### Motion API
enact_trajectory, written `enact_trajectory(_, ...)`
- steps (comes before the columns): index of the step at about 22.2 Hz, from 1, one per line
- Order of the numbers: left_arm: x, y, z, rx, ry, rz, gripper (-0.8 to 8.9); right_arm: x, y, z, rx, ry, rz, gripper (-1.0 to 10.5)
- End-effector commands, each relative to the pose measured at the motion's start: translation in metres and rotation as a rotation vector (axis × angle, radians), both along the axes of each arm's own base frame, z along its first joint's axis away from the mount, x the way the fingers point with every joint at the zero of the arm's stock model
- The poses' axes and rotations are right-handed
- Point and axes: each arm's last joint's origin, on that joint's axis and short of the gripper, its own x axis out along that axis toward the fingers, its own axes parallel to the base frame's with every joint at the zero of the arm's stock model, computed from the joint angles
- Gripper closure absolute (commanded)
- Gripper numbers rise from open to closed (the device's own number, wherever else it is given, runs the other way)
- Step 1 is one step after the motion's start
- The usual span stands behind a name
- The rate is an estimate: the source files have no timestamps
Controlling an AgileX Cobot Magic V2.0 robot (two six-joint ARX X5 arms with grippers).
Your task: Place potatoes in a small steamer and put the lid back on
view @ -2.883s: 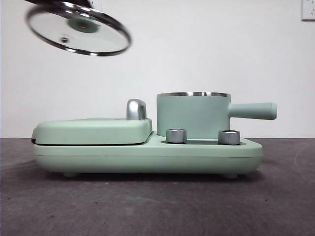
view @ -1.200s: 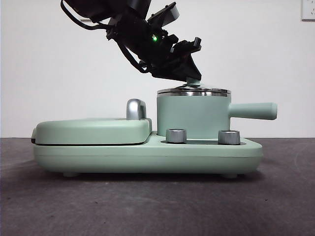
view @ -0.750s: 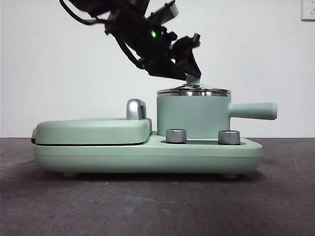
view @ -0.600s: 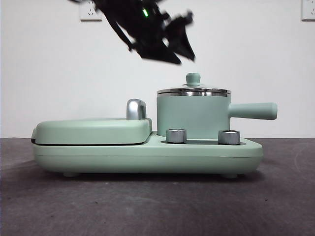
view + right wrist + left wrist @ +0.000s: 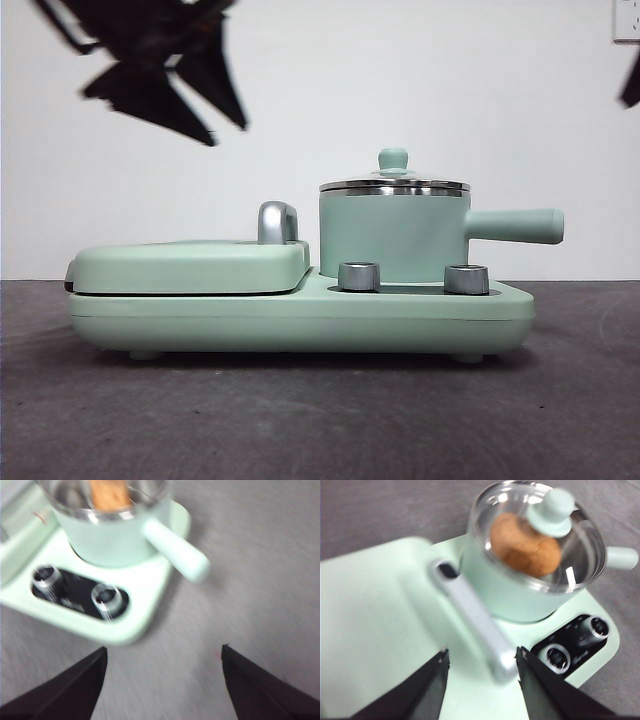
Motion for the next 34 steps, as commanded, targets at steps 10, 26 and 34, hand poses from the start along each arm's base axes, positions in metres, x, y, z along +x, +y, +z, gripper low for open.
enact_trajectory(10, -0.108, 0.066, -0.030, -0.063, 0.018, 0.231, 5.96, 0.048, 0.030, -0.025, 0.008, 0.086, 0.153, 5.9)
enact_trajectory(26, -0.122, 0.070, -0.024, -0.067, 0.000, 0.216, 8.08, 0.047, 0.032, -0.020, 0.077, 0.062, 0.212, 9.2)
enact_trajectory(34, -0.132, 0.078, -0.020, -0.030, -0.133, 0.218, 8.08, 0.047, 0.032, -0.020, 0.078, 0.059, 0.213, 9.2)
